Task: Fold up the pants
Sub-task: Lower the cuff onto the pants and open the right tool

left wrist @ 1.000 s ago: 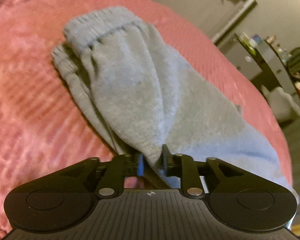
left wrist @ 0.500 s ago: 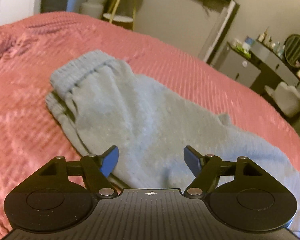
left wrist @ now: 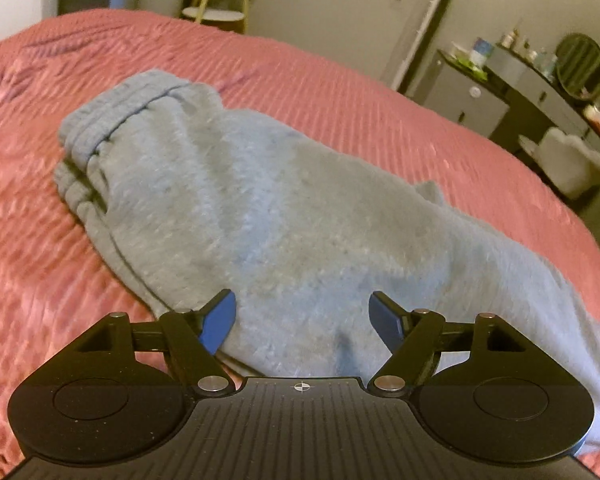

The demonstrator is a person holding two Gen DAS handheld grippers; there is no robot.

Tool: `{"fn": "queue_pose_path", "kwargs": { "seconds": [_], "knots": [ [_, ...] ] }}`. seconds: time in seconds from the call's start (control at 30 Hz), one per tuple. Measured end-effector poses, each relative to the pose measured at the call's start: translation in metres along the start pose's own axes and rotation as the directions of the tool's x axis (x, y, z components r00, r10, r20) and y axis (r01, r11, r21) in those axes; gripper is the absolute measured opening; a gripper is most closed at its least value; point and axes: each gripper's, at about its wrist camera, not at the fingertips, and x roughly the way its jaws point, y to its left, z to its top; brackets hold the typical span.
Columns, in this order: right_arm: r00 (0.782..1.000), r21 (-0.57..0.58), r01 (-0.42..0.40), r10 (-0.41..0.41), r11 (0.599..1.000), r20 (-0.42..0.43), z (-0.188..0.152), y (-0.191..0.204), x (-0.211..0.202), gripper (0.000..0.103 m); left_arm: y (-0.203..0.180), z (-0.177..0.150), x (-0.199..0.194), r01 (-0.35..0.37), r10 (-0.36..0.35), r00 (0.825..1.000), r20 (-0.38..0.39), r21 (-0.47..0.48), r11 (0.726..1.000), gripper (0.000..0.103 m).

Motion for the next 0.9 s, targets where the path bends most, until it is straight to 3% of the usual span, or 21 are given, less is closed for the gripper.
{"fn": "queue_pose_path", "kwargs": {
  "seconds": [0.1, 0.27, 0.33, 0.4, 0.47, 0.57, 0.7, 0.73, 0.8, 0.9],
  "knots": [
    [0.999, -0.047, 0.034, -0.033, 0.998, 0.034, 0.001, 0.013, -0.005, 0.005, -0.004, -0.002, -0.001, 0.011, -0.011, 1.000, -0.017, 0.025, 1.000, 0.082],
    [0.999, 0.064, 0.041, -0.043, 0.997, 0.023, 0.003, 0.007, 0.001, 0.008, -0.013, -0.006, 0.001, 0.083, -0.076, 0.994, -0.079, 0.093, 0.992, 0.086],
    [0.997, 0.081, 0.054, -0.058, 0.995, 0.042, 0.001, 0.007, -0.002, 0.014, -0.017, -0.010, 0.002, 0.123, -0.113, 0.988, -0.104, 0.098, 0.988, 0.086],
    [0.991, 0.093, 0.114, -0.119, 0.989, 0.056, 0.002, 0.008, -0.009, 0.038, -0.021, -0.013, 0.003, 0.165, -0.152, 0.981, -0.119, 0.116, 0.979, 0.086],
    [0.980, 0.139, 0.172, -0.184, 0.975, 0.077, 0.002, 0.004, -0.023, 0.043, -0.027, -0.017, 0.006, 0.189, -0.169, 0.976, -0.138, 0.141, 0.972, 0.086],
    [0.992, 0.191, 0.087, -0.103, 0.978, 0.075, -0.002, 0.000, -0.045, 0.043, -0.036, -0.023, 0.012, 0.205, -0.178, 0.970, -0.162, 0.164, 0.965, 0.086],
    [0.994, 0.187, -0.108, 0.107, 0.976, 0.018, -0.023, 0.021, -0.069, 0.043, -0.045, -0.030, 0.016, 0.213, -0.178, 0.967, -0.181, 0.196, 0.957, 0.084],
    [0.983, 0.180, -0.177, 0.182, 0.968, -0.011, -0.026, 0.030, -0.073, 0.043, -0.046, -0.031, 0.014, 0.228, -0.194, 0.964, -0.181, 0.194, 0.954, 0.084],
    [0.941, 0.195, -0.307, 0.328, 0.931, -0.084, -0.036, 0.047, -0.078, 0.043, -0.049, -0.033, 0.013, 0.271, -0.238, 0.951, -0.200, 0.159, 0.949, 0.084],
    [0.827, 0.297, -0.460, 0.525, 0.837, -0.201, -0.051, 0.069, -0.080, 0.034, -0.052, -0.036, 0.014, 0.328, -0.301, 0.924, -0.238, 0.084, 0.941, 0.084]
  ]
}}
